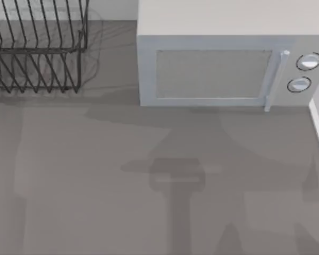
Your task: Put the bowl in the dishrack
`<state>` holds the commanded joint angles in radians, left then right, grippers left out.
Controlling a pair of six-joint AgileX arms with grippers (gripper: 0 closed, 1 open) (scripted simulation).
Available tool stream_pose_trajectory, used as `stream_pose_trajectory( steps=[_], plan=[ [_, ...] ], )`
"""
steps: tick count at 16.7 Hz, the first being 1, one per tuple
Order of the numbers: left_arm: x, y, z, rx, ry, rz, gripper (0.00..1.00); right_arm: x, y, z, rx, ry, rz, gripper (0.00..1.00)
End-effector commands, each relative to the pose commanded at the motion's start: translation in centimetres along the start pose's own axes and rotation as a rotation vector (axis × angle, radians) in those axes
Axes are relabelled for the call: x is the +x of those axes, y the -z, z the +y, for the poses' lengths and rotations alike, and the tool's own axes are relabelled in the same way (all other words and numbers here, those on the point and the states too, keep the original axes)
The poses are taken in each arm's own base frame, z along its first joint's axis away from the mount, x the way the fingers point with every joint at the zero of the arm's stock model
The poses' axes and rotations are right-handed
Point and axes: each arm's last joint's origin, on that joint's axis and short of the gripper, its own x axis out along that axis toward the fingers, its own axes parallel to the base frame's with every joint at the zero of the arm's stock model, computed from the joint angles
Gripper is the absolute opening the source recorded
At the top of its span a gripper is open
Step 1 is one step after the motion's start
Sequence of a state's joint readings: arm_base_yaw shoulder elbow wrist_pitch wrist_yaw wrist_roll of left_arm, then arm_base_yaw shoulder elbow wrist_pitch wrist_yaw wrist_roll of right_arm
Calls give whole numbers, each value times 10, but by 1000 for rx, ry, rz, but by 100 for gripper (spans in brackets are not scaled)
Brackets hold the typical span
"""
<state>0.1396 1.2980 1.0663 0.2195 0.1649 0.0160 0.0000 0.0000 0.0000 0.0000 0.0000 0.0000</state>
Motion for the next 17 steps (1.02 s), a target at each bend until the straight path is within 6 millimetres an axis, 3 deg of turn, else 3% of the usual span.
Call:
stream_pose_trajectory(
  steps=[4,9,15,17],
  plan=[
    [54,65,-3,7,2,-21,0,0,0,0,0,0,0,100],
    [79,128,-12,2,6,-14,0,0,0,0,0,0,0,100],
    [80,136,-14,1,6,-10,0,0,0,0,0,0,0,100],
    [80,136,-14,1,6,-10,15,0,0,0,0,0,0,100]
  ],
)
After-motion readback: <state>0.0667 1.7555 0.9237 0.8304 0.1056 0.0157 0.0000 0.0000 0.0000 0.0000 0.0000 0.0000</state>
